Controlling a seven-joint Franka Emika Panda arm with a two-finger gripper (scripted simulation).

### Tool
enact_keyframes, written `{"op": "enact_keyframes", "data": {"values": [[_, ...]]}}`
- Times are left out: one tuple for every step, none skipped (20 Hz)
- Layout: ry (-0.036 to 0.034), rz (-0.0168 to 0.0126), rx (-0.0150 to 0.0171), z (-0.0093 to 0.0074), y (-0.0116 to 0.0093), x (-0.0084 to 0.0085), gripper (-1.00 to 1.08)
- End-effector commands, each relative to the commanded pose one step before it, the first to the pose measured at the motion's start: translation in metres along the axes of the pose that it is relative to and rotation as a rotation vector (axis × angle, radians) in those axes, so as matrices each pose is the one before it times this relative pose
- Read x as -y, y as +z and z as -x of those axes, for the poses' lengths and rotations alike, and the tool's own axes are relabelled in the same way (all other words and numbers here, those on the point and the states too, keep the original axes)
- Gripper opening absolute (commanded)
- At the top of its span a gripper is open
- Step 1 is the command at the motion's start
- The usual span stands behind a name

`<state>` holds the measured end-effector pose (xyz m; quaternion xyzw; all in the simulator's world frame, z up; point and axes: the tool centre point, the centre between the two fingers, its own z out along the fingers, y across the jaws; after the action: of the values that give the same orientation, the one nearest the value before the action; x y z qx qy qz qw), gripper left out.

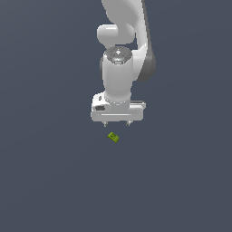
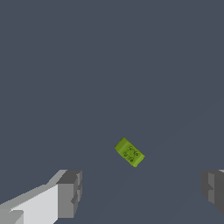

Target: Pick up the object and move it to a goal position.

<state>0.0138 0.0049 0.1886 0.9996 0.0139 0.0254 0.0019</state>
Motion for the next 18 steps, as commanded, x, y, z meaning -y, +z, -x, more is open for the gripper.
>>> {"op": "enact_keyframes", "data": {"values": [[0.00000, 0.00000, 0.00000, 0.00000, 0.00000, -0.00001, 1.00], [0.00000, 0.00000, 0.00000, -0.00005, 0.00025, 0.00022, 1.00], [0.00063, -0.00086, -0.00178, 0.00015, -0.00039, 0.00013, 1.00], [0.00087, -0.00103, -0.00209, 0.00011, -0.00014, 0.00045, 1.00], [0.00150, -0.00151, -0.00305, 0.00017, -0.00030, 0.00061, 1.00], [0.00243, -0.00195, -0.00395, 0.00021, -0.00045, 0.00082, 1.00], [0.00328, -0.00199, -0.00403, 0.00018, -0.00058, 0.00086, 1.00], [0.00361, -0.00164, -0.00331, 0.00012, -0.00063, 0.00071, 1.00], [0.00370, -0.00125, -0.00249, 0.00005, -0.00061, 0.00059, 1.00], [0.00339, -0.00082, -0.00161, 0.00000, -0.00055, 0.00042, 1.00], [0.00231, -0.00037, -0.00069, -0.00003, -0.00037, 0.00020, 1.00], [0.00097, -0.00004, -0.00006, -0.00003, -0.00016, 0.00005, 1.00], [0.00000, 0.00000, 0.00000, 0.00003, -0.00014, -0.00033, 1.00], [-0.00204, 0.00043, 0.00082, -0.00002, 0.00048, 0.00007, 1.00], [-0.00309, 0.00032, 0.00058, 0.00007, 0.00049, -0.00020, 1.00], [-0.00448, 0.00034, 0.00058, 0.00012, 0.00070, -0.00022, 1.00], [-0.00586, 0.00036, 0.00060, 0.00018, 0.00091, -0.00025, 1.00], [-0.00717, 0.00038, 0.00064, 0.00023, 0.00112, -0.00032, 1.00]]}}
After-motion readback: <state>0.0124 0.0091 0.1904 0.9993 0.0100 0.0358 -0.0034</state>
